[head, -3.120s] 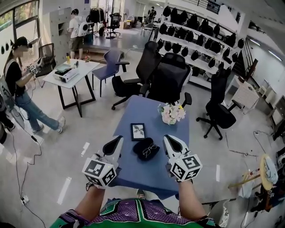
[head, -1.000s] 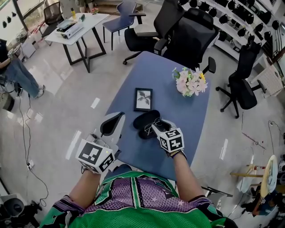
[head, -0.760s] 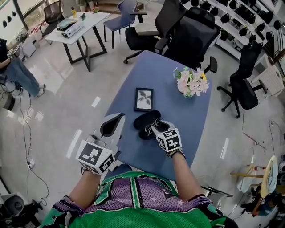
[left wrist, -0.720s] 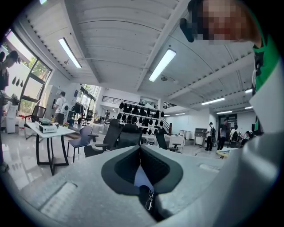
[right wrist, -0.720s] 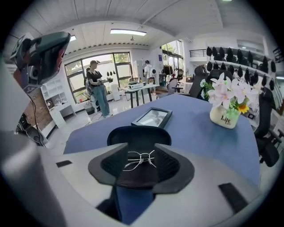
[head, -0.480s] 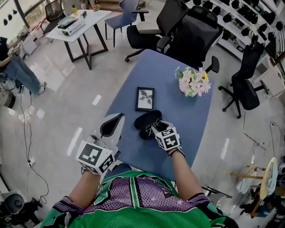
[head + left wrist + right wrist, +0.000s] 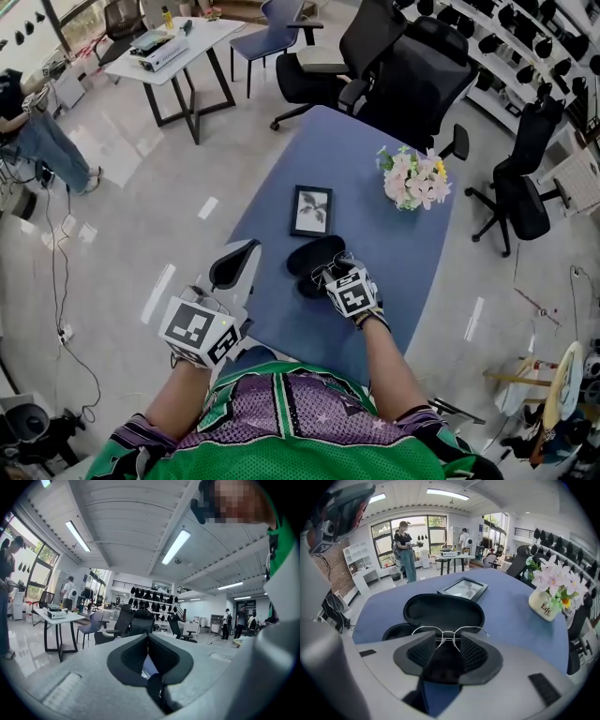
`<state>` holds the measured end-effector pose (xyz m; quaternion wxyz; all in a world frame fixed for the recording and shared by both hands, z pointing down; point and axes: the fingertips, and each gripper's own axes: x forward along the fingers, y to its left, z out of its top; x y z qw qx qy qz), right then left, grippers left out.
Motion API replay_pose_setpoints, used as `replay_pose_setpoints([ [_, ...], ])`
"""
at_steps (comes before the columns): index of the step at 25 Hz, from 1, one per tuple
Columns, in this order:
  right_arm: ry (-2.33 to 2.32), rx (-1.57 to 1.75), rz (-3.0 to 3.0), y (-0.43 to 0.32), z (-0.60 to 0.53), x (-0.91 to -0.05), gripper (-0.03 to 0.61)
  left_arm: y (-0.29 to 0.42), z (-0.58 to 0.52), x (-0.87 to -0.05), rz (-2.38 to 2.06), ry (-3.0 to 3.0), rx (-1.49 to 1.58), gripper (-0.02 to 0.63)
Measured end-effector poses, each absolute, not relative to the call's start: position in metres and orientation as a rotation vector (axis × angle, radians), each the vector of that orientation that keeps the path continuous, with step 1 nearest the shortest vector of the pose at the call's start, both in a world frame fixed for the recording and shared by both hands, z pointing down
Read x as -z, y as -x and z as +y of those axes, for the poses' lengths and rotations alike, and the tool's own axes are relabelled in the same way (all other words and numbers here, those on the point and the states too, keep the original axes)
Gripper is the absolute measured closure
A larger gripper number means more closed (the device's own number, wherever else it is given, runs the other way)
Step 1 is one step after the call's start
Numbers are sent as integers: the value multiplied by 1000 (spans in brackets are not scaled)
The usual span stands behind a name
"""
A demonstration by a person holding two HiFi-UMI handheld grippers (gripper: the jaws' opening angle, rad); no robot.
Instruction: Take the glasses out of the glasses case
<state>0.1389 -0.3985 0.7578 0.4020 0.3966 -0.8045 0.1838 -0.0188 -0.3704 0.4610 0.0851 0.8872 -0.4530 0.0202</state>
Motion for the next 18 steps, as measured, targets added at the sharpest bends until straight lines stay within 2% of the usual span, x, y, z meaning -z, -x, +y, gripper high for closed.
replay_pose_setpoints([
  [6, -978, -450, -2010, -142, -396, -760, 440, 20, -370, -459, -1358, -2643, -56, 598],
  [9, -981, -425, -2009, -144, -396, -759, 481, 21, -367, -457, -1362, -2647, -59, 598],
  [18, -1031, -401, -2037, -145, -396, -746, 495, 29, -358, -449, -1386, -2650, -58, 597],
])
